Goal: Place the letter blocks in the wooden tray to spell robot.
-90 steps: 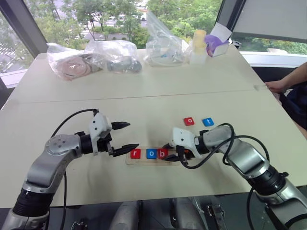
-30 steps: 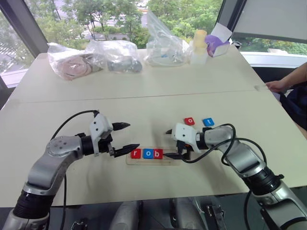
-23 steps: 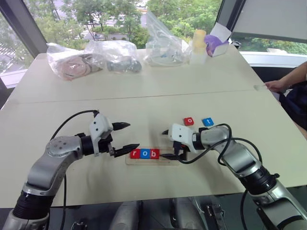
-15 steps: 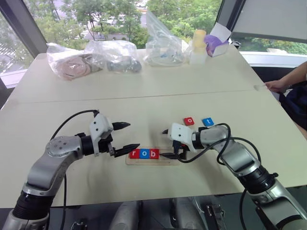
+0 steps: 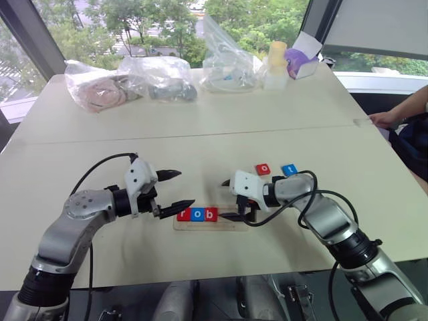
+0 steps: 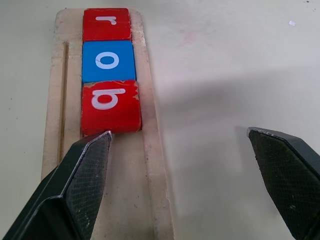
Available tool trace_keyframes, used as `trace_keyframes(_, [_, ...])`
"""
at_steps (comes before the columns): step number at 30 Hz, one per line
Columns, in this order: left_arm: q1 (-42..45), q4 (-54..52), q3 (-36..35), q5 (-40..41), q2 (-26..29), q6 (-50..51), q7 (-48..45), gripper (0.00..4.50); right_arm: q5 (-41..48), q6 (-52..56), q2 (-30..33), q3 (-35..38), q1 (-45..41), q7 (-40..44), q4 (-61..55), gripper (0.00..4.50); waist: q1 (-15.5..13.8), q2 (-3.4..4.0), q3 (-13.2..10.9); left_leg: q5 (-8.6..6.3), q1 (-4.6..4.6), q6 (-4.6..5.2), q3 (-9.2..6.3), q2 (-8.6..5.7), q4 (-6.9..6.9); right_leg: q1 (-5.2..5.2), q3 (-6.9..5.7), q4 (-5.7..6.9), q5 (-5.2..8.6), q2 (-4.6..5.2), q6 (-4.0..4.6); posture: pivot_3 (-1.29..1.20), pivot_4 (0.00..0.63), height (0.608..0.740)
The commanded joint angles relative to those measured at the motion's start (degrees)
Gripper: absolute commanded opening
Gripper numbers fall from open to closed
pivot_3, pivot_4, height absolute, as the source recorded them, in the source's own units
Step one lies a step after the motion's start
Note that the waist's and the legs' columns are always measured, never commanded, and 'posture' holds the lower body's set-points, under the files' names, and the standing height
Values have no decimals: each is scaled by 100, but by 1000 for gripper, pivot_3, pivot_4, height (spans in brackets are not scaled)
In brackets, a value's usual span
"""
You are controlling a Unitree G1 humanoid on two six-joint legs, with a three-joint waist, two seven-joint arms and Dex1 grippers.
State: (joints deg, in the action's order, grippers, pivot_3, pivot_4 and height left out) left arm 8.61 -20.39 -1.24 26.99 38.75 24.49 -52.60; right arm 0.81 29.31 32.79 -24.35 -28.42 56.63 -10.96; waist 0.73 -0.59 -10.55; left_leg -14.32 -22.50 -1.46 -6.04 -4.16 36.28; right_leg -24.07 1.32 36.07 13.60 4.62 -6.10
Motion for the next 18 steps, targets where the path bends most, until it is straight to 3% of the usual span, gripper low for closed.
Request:
trace_keyframes(1, [-24,-198,-145,106,9,-24,27,4500,108,49,132,320,-160,24,-188,4480,-1,0,0,0,0,0,0,0,0,0,0,0,0,0,0,0,150,740])
trace_keyframes(4, [-35,-186,-139,94,3,-48,40,4500,296,370,214,737,-233,-72,-301,4480,-3,0,0,0,0,0,0,0,0,0,0,0,0,0,0,0,150,740])
trace_keyframes(8, [-6,-129,-105,67,-32,-92,43,4500,324,1186,49,1389,-489,-805,-173,4480,0,0,0,0,0,0,0,0,0,0,1,1,-1,1,1,0,150,740])
trace_keyframes(13, [103,0,-34,10,-103,-158,8,4500,-27,2562,-428,1746,-770,-2130,94,4480,-3,0,0,1,0,-2,-1,1,-2,-3,1,2,-2,1,3,0,150,740])
trace_keyframes(18, [180,87,9,-39,-147,-208,-18,4500,-93,3432,-833,1847,-680,-2879,141,4480,-3,1,1,2,-3,-3,0,-2,-3,-6,3,2,-3,2,5,0,150,740])
